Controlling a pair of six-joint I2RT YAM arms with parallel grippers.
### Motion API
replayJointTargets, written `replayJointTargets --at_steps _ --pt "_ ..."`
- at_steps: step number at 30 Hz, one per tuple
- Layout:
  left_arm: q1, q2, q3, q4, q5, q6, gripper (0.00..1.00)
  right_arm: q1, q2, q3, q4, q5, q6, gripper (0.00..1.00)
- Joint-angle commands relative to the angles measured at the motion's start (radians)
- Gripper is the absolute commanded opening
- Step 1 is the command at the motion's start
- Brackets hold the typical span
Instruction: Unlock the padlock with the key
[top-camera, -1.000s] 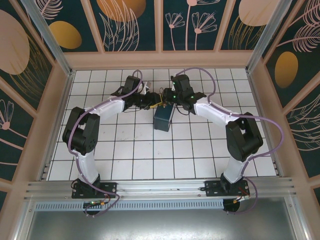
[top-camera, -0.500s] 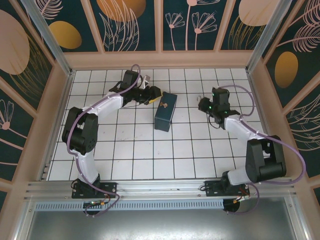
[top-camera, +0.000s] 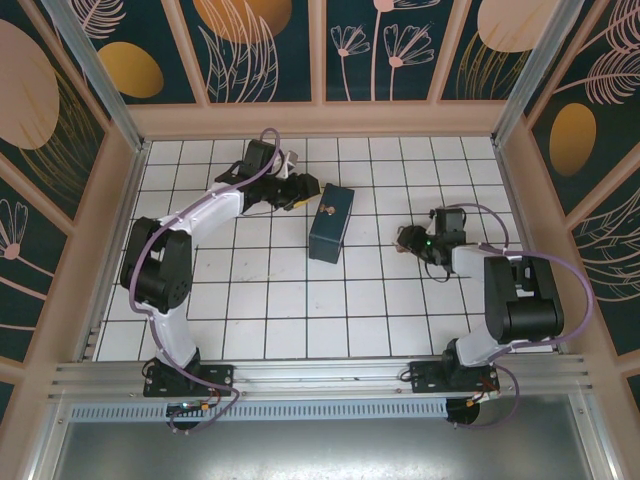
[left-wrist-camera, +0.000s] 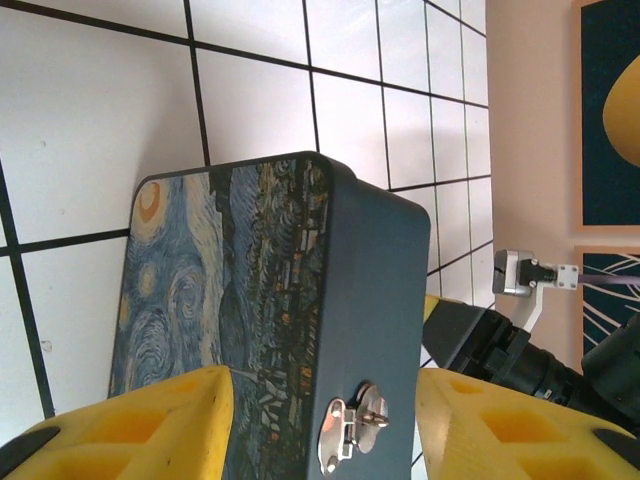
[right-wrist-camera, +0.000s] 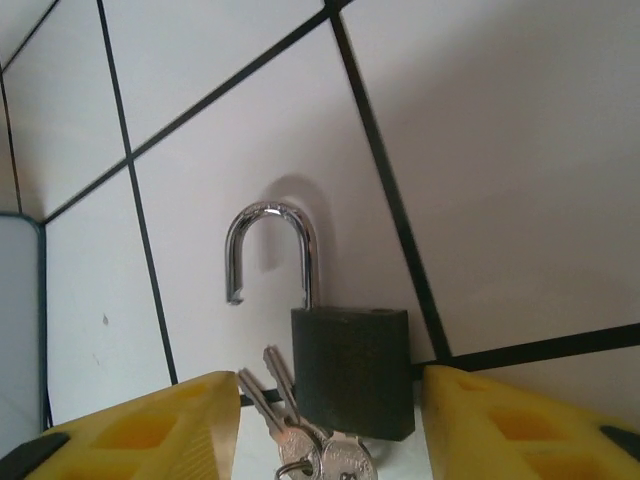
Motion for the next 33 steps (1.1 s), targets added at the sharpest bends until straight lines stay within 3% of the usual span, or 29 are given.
replayJointTargets --at_steps 1,3,5,7,12,18,26,33 --pt "0.008 -0.044 -0.017 -0.021 -0.003 0.028 0.51 -0.008 -0.098 0.081 -0.092 0.025 -0.068 0.54" --pt "0.009 -0.045 -0.030 -0.005 0.021 0.018 0.51 0.020 -0.134 0.124 -0.132 0.041 -0.083 0.50" --pt "0.007 -0.047 -0.057 0.031 0.059 -0.001 0.50 0.067 -0.134 0.142 -0.096 0.002 -0.048 0.36" --pt "0.007 -0.048 -0.082 0.057 0.093 -0.014 0.47 0.129 -0.082 0.133 0.022 -0.093 0.030 0.23" --pt "0.006 -0.075 -0.147 0.140 0.162 -0.066 0.48 0.226 0.081 0.104 0.325 -0.212 0.218 0.10" --pt "-0.019 -0.088 -0.212 0.229 0.233 -0.127 0.48 0.306 0.241 0.153 0.483 -0.261 0.319 0.06" --pt "-0.022 -0.109 -0.254 0.269 0.238 -0.158 0.48 0.401 0.372 0.235 0.504 -0.258 0.353 0.05" --pt "-0.004 -0.150 -0.215 0.104 0.060 -0.071 0.48 0.489 0.504 0.402 0.400 -0.217 0.317 0.06"
